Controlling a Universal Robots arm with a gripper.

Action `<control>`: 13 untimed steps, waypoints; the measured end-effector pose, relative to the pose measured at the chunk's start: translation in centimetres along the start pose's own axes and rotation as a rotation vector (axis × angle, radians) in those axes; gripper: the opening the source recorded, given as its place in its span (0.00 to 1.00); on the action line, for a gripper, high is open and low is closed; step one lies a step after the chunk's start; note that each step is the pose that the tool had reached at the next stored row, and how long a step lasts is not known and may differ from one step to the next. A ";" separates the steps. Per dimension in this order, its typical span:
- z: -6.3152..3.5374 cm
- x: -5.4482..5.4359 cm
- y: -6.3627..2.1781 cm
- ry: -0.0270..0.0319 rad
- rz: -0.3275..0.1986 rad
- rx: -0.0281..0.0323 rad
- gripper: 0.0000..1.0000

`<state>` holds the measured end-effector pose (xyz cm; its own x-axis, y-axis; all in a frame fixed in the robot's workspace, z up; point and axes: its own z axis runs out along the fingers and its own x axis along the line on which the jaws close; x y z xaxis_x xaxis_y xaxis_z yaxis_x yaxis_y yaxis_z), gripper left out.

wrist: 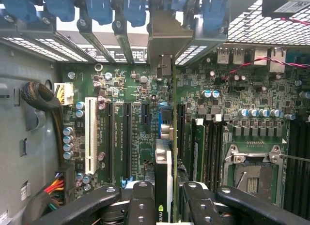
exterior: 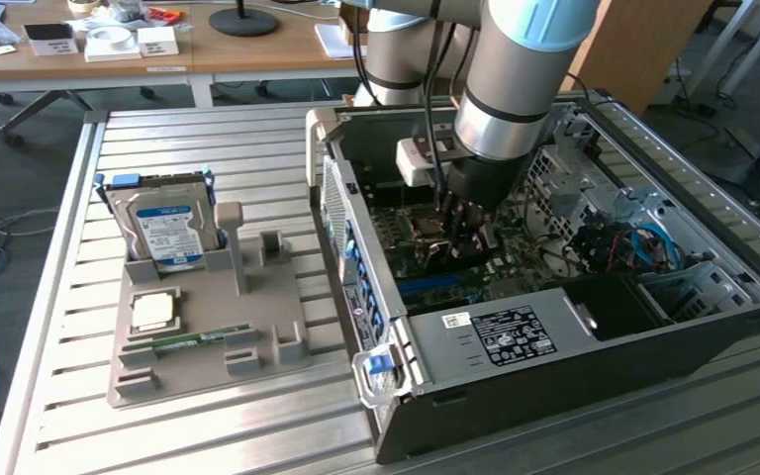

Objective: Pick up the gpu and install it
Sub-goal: 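Insert the gpu into the slot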

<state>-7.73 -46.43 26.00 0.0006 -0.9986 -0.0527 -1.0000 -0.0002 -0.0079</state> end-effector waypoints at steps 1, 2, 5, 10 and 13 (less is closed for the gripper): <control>0.00 0.0 0.04 0.0000 0.000 0.0000 0.27; 0.01 0.0 0.07 0.0000 0.000 0.0001 0.27; 0.01 0.0 0.12 0.0000 0.000 0.0001 0.27; 0.04 -0.1 0.22 0.0003 0.003 0.0000 0.27; 0.05 -0.1 0.25 0.0003 0.003 0.0001 0.27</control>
<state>-7.98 -46.37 25.94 -0.0024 -0.9986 -0.0524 -1.0000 0.0028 -0.0079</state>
